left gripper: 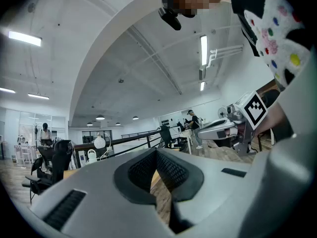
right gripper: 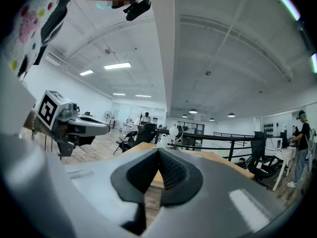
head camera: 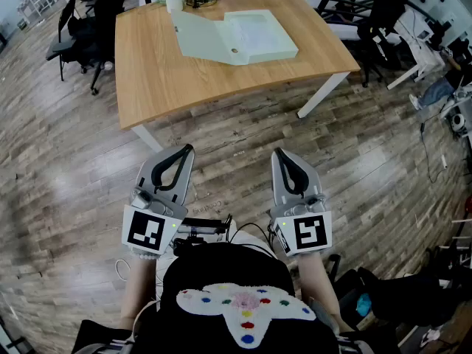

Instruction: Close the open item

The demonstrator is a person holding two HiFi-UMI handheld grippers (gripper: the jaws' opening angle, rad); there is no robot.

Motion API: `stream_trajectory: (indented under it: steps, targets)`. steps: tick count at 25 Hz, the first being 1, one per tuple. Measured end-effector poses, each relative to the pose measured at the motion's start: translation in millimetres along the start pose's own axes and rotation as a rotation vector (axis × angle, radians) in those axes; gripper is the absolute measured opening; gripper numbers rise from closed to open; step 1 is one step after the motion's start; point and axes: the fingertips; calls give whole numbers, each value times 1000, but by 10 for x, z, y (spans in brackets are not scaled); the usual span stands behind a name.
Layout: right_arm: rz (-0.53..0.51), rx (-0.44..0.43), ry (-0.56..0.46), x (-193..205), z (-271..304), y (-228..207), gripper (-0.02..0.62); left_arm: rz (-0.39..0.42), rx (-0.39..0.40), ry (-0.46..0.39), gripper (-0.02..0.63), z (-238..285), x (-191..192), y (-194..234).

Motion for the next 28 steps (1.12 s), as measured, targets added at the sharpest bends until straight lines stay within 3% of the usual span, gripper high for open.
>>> stream_trajectory:
  steps: [8,16,22,28]
  targets:
    - [-4,-2,-4,-19,-1,13,8,68,18,21,6,11,39,-65]
    - [54,15,-28,-11,-13,-29,8,52,28,23,6,0,62,-99]
    - [27,-15,-24,36,32,27,8,-17,-15,8,6,-54,91,-41]
    - [30,-54,-26,109,70,62,8,-30,-45,4,6,-63,137,3]
Point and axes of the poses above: the fingertips, and each gripper's own axes: z forward along the fingers, y to its left, x out of its underside, and after that the axes turned 1 degree about -x, right-handed
